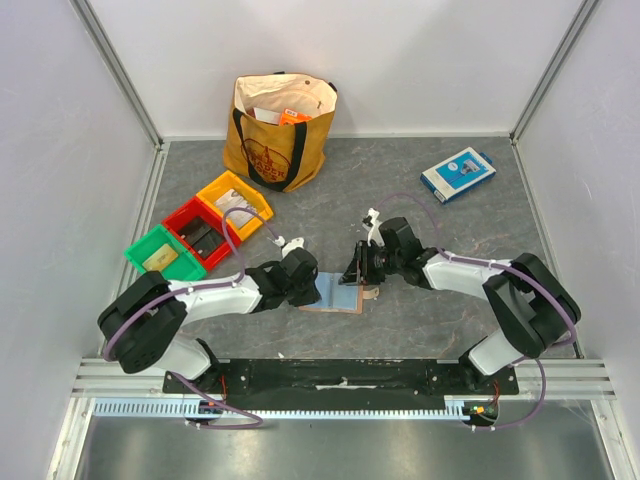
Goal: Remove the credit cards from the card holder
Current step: Remove the credit card from the card holder.
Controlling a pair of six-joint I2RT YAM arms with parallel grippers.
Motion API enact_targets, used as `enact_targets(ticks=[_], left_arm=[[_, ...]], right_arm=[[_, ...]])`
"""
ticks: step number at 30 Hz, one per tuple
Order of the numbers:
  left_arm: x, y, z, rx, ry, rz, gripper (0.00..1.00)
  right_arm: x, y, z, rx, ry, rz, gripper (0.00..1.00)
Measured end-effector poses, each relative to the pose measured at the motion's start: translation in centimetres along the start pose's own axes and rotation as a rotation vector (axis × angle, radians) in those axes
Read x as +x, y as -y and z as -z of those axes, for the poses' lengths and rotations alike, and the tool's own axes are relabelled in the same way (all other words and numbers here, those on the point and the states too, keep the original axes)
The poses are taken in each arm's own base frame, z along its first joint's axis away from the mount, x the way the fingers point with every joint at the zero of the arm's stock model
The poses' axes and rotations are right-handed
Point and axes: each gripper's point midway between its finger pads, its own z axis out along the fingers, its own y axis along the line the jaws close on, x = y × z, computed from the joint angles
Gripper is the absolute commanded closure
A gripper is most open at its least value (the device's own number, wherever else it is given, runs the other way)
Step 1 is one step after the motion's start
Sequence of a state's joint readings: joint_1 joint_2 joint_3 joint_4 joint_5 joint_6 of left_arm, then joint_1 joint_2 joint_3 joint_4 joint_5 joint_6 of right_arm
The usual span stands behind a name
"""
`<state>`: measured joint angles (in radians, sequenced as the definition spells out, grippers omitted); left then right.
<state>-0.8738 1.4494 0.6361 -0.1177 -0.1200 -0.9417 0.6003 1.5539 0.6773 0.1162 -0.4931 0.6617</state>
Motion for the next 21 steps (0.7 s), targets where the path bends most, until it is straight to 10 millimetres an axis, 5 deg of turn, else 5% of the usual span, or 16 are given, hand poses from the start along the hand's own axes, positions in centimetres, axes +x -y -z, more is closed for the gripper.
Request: enact_targets(ticks=[9, 21], left_arm=[[0.0, -1.3, 0.8, -0.045, 0.013, -0.002, 0.9], [0.0, -1.6, 0.8, -0.058, 0.014, -0.003, 0.91]], right_arm=[[-0.8, 1.3, 1.0, 0.116, 0.052, 0.003, 0.59], [0.5, 3.0, 0.3, 0.182, 0.008, -0.008, 0.57]])
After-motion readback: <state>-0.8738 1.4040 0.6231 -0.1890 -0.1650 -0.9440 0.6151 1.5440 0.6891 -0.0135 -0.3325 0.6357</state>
